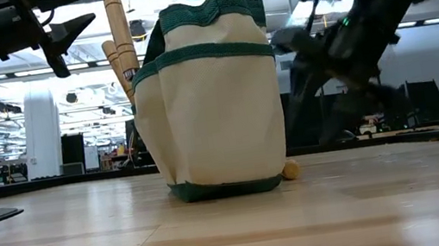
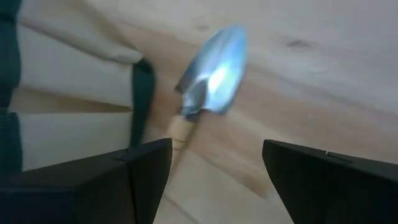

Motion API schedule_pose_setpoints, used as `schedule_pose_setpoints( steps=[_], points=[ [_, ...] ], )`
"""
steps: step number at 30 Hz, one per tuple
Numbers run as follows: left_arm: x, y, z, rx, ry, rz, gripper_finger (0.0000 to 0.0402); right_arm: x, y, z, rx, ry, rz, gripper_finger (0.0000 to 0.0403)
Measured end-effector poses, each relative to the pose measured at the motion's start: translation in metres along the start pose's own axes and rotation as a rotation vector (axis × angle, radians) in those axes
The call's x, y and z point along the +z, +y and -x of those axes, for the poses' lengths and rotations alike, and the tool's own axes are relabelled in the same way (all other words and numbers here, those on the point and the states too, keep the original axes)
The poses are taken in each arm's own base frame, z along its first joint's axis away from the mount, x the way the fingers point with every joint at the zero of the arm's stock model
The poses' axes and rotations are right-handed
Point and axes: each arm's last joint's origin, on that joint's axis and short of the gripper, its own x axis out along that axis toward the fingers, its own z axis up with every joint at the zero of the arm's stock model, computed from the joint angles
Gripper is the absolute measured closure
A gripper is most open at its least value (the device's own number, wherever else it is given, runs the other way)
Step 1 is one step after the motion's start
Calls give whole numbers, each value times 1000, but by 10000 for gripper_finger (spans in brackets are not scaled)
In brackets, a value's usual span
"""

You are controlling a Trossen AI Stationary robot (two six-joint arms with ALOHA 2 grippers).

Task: Pick & Place Garden tools in Gardening bag
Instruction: Put the trowel into the gardening bag

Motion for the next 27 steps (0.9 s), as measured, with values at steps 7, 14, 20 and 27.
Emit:
schedule_pose_setpoints(
  steps=[7, 14, 20, 27],
  points=[
    [0, 0, 0, -3, 1, 8, 236, -3, 1, -12, 15, -15, -47, 159],
    [0, 0, 0, -3, 1, 8, 236, 14, 9, 11, 40, -186, 198, 159],
    [0, 1, 0, 27, -12, 8, 236, 38, 4, 27, 69, -283, 474, 160],
    [1, 2, 0, 81, -35, 8, 236, 50, -26, 31, 326, -338, 657, 215]
  ],
)
